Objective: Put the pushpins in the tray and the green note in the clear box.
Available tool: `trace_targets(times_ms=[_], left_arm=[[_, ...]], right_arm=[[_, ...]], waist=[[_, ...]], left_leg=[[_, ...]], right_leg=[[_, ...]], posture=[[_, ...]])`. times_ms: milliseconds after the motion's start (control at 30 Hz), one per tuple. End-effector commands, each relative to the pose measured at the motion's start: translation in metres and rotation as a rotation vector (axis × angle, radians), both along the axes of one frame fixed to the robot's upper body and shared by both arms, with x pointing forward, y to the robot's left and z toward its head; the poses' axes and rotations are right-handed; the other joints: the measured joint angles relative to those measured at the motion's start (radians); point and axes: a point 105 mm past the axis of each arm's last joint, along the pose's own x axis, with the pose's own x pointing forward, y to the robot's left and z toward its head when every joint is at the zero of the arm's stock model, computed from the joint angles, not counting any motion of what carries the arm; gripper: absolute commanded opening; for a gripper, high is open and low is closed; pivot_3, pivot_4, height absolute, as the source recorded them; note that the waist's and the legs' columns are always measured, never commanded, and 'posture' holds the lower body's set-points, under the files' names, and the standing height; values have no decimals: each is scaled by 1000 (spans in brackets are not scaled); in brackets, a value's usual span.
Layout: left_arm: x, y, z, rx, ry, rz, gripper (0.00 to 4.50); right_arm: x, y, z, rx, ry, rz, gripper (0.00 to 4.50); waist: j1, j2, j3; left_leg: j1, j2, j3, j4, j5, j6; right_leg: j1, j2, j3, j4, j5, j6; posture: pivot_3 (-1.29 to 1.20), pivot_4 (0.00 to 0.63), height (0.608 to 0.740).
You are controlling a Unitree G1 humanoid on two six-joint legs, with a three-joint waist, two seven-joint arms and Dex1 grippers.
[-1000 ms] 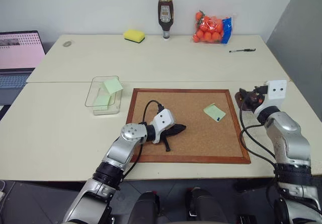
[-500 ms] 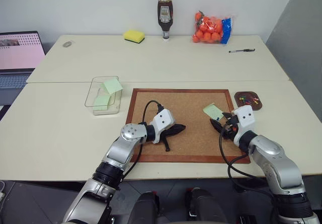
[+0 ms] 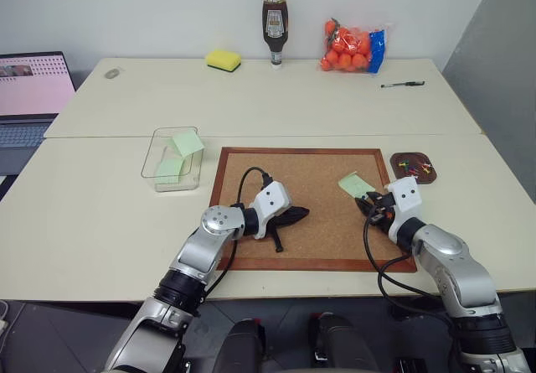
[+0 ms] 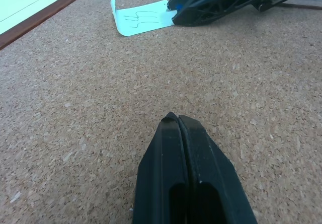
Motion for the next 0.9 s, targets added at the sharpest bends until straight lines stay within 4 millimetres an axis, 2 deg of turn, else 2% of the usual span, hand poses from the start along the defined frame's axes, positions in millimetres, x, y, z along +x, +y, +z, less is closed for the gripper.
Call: trace_targets(times_ms=[33,133,233,400,533,800,900], left_arm=[[-3,6,-17,50,48,17,0],[-3,6,-17,51,47,17,0],[-3,6,-17,52,47,17,0],[-2,6,-17,52,48,18,0],[-3,7,-18,50,55,20,0],[0,11,-18,44,69,49,0],[15,42,-15,94,23,118,0]], right_arm=[[1,1,11,-14,-56,15,518],[1,0,12,-13,-63,11,7],[2,2,19,-2,-98,11,7],[-1,16,54,37,-227,60,7],[-3,22,74,53,-287,79,7],[-4,23,86,57,-313,88,7],[-3,25,89,57,-319,90,7]], waist=[[0,0,0],[0,0,0],[0,0,0],[0,0,0],[-1,0,0],[0,0,0],[-2,0,0]], left_leg=[[0,0,0,0,0,0],[0,0,0,0,0,0],[0,0,0,0,0,0],[0,0,0,0,0,0],[0,0,0,0,0,0],[0,0,0,0,0,0],[0,0,-1,0,0,0]], right_leg=[[0,0,0,0,0,0],[0,0,0,0,0,0],[0,0,0,0,0,0],[0,0,0,0,0,0],[0,0,0,0,0,0],[0,0,0,0,0,0],[0,0,0,0,0,0]], posture=[[0,150,740],[0,150,740],[0,150,740],[0,150,740],[0,150,740],[0,150,740],[0,150,740]])
